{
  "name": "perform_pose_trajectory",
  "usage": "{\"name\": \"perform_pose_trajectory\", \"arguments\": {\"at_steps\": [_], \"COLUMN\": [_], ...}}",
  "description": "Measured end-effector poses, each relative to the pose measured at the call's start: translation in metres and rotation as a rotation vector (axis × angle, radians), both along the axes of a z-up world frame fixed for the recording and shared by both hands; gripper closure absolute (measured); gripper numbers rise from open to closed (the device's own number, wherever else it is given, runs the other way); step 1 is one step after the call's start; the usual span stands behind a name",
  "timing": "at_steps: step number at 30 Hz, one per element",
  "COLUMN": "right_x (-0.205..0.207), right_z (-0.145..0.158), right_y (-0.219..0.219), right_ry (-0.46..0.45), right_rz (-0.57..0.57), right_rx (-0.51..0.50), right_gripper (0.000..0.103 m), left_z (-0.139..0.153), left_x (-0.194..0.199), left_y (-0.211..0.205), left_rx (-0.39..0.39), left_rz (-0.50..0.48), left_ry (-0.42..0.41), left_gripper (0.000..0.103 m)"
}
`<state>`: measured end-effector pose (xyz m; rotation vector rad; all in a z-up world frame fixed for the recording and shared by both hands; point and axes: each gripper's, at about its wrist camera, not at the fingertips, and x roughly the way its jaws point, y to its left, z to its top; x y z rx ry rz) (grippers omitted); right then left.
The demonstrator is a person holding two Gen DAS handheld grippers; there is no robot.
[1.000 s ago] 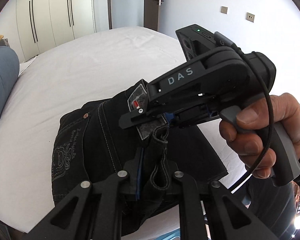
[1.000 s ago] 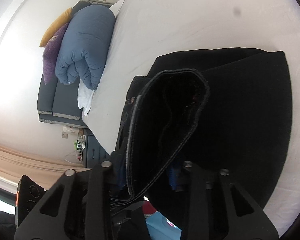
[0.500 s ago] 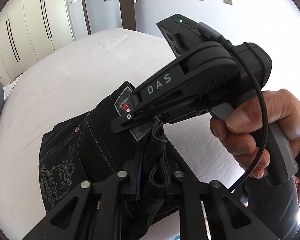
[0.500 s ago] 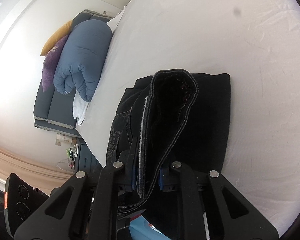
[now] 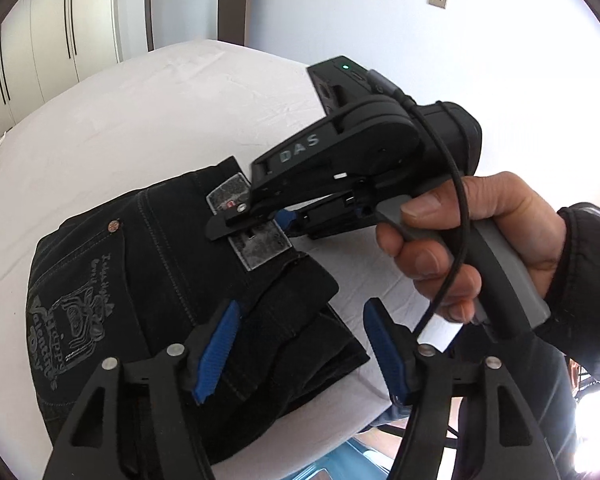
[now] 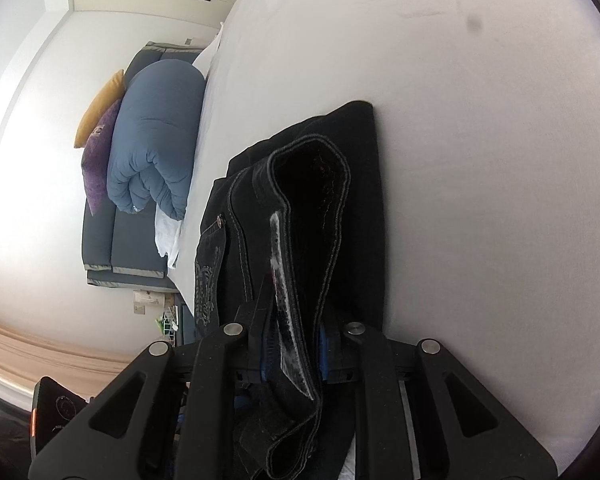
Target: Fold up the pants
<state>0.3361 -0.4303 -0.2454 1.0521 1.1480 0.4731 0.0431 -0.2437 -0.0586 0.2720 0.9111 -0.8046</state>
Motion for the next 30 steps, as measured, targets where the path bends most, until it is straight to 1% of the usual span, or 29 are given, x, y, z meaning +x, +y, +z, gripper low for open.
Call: {"name": "perform_pose_trajectory", "arguments": {"at_steps": [2,4,5,6,7,8,9,10,11,12,13,14,15,16,17,18,19,21,22,23,24,27,28,30], "right_x": [-0.006,-0.01,-0.014,-0.016,-0.018,-0.018,-0.016,-0.013,-0.007,-0.002,0.002,0.006,0.009,0.009,0.009,0.006,0.004,-0.004,-0.008,-0.008,-0.008,-0.007,-0.006,-0.001], "right_z": [0.008,0.021,0.03,0.043,0.055,0.068,0.076,0.082,0.085,0.084,0.079,0.071,0.058,0.047,0.031,0.018,0.006,-0.015,-0.019,-0.019,-0.019,-0.022,-0.022,-0.02], "right_y": [-0.013,-0.028,-0.036,-0.042,-0.043,-0.039,-0.033,-0.024,-0.012,0.0,0.008,0.017,0.023,0.03,0.03,0.029,0.025,0.01,0.007,0.006,0.006,0.002,0.004,0.012], "right_ry": [-0.004,0.007,-0.003,-0.039,-0.074,-0.117,-0.145,-0.162,-0.171,-0.169,-0.153,-0.125,-0.08,-0.035,0.023,0.063,0.096,0.125,0.125,0.119,0.113,0.121,0.119,0.111], "right_rz": [-0.025,-0.073,-0.098,-0.11,-0.105,-0.093,-0.08,-0.053,-0.018,0.014,0.036,0.059,0.075,0.082,0.089,0.092,0.081,0.033,0.024,0.028,0.035,0.047,0.05,0.053], "right_rx": [-0.032,-0.087,-0.106,-0.103,-0.079,-0.034,-0.008,0.016,0.041,0.055,0.054,0.052,0.048,0.042,0.009,-0.026,-0.026,0.065,0.086,0.082,0.065,0.063,0.067,0.067], "right_gripper": [0.079,0.076,0.076,0.076,0.076,0.076,0.078,0.078,0.078,0.078,0.079,0.08,0.081,0.081,0.081,0.091,0.103,0.103,0.103,0.103,0.103,0.103,0.103,0.103], "left_z": [0.01,0.019,0.024,0.027,0.029,0.03,0.032,0.032,0.034,0.036,0.037,0.034,0.032,0.03,0.025,0.021,0.015,-0.003,-0.011,-0.022,-0.033,-0.055,-0.058,-0.061], "left_x": [-0.001,0.002,0.003,0.007,0.008,0.016,0.023,0.035,0.044,0.056,0.076,0.087,0.103,0.117,0.133,0.148,0.162,0.188,0.195,0.201,0.205,0.194,0.187,0.176], "left_y": [0.024,0.048,0.057,0.068,0.077,0.087,0.094,0.104,0.11,0.117,0.128,0.136,0.142,0.148,0.15,0.156,0.159,0.165,0.166,0.167,0.168,0.167,0.169,0.179], "left_rx": [-0.052,-0.084,-0.097,-0.112,-0.129,-0.145,-0.147,-0.147,-0.155,-0.176,-0.196,-0.202,-0.206,-0.222,-0.249,-0.277,-0.305,-0.369,-0.392,-0.423,-0.437,-0.438,-0.442,-0.477], "left_rz": [0.032,0.087,0.112,0.139,0.166,0.196,0.22,0.245,0.264,0.277,0.289,0.3,0.313,0.311,0.305,0.306,0.297,0.271,0.263,0.245,0.239,0.194,0.185,0.181], "left_ry": [0.018,0.03,0.035,0.042,0.052,0.06,0.062,0.06,0.06,0.072,0.092,0.109,0.123,0.147,0.186,0.218,0.259,0.369,0.417,0.479,0.516,0.566,0.567,0.583], "left_gripper": [0.029,0.028,0.028,0.028,0.028,0.028,0.028,0.029,0.036,0.042,0.05,0.061,0.071,0.096,0.101,0.101,0.102,0.102,0.102,0.103,0.103,0.103,0.103,0.103]}}
